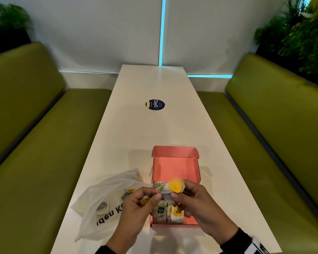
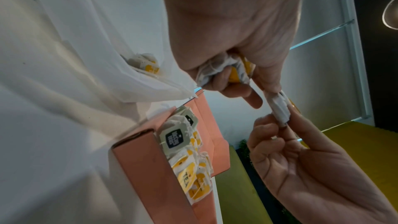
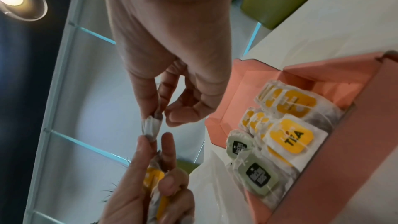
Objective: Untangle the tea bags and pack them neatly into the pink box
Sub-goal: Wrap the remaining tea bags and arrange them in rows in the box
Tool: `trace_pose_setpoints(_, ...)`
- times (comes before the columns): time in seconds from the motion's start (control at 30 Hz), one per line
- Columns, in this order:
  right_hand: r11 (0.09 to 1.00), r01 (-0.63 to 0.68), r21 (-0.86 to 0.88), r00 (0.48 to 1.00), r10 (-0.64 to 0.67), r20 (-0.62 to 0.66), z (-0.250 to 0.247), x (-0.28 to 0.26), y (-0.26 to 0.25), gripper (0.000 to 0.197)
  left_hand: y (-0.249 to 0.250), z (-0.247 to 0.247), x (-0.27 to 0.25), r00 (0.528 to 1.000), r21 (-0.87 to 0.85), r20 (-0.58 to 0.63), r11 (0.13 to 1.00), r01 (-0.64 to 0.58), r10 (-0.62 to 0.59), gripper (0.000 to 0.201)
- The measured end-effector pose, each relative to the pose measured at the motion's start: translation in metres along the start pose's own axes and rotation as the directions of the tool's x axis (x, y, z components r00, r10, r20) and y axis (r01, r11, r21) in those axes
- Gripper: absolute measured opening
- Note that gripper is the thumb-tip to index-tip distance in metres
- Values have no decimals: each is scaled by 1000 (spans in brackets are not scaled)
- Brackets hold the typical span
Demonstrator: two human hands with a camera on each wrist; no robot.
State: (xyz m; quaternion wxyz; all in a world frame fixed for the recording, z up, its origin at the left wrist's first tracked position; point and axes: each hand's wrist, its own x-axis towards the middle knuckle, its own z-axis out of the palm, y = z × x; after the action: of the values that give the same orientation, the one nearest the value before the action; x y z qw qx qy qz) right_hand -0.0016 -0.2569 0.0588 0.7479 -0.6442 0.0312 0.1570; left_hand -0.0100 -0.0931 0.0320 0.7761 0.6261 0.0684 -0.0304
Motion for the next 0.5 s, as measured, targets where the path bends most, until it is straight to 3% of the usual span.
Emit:
trace_pose_setpoints(0.23,984,-13,179,999,22,-46,1,3,0,21,-1,2,-3,998,11,2,998,-62,62,13)
trace_pose_setpoints(0.43,993,-9,114,999,14,-41,-1,2,-2,18,1,3,0,997,9,-23,998,-70,70,10)
trace_pose_setpoints(0.5,995,-9,95,999,13,-39,0,2,-2,13,4,4,3,999,10,-16,1000,-28,29,26)
